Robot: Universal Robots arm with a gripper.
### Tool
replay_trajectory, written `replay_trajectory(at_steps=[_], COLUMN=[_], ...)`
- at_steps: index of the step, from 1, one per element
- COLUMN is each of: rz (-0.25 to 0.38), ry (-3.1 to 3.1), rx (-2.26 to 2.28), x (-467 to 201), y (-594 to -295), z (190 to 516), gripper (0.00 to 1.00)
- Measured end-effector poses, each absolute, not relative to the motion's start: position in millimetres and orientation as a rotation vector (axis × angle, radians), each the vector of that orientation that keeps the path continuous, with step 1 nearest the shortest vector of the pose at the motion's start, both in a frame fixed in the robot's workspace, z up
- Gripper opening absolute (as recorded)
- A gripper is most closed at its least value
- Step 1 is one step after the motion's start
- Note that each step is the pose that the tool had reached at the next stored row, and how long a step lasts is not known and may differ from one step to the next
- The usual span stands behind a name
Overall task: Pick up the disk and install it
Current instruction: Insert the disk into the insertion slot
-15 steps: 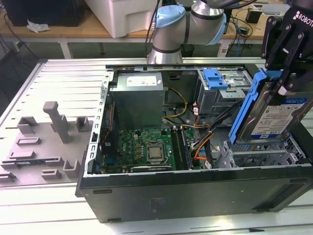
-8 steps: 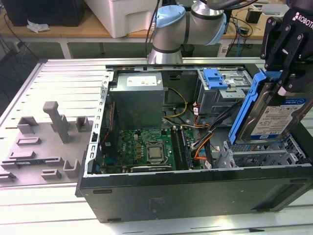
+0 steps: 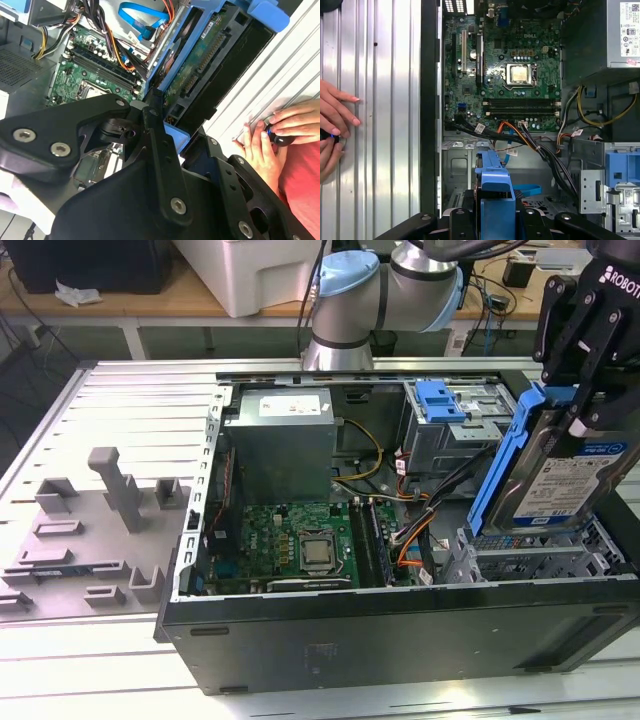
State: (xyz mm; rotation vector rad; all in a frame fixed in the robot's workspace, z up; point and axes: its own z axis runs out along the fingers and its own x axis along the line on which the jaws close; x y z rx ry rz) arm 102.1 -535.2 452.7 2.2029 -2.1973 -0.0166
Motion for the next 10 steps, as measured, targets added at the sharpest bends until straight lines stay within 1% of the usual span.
replay_trajectory(at_steps=[10], rz=[-0.018], ry=[-2.181], rx=[2.222], x=[101.2], y=[-536.9], z=[452.7], gripper=[0.37])
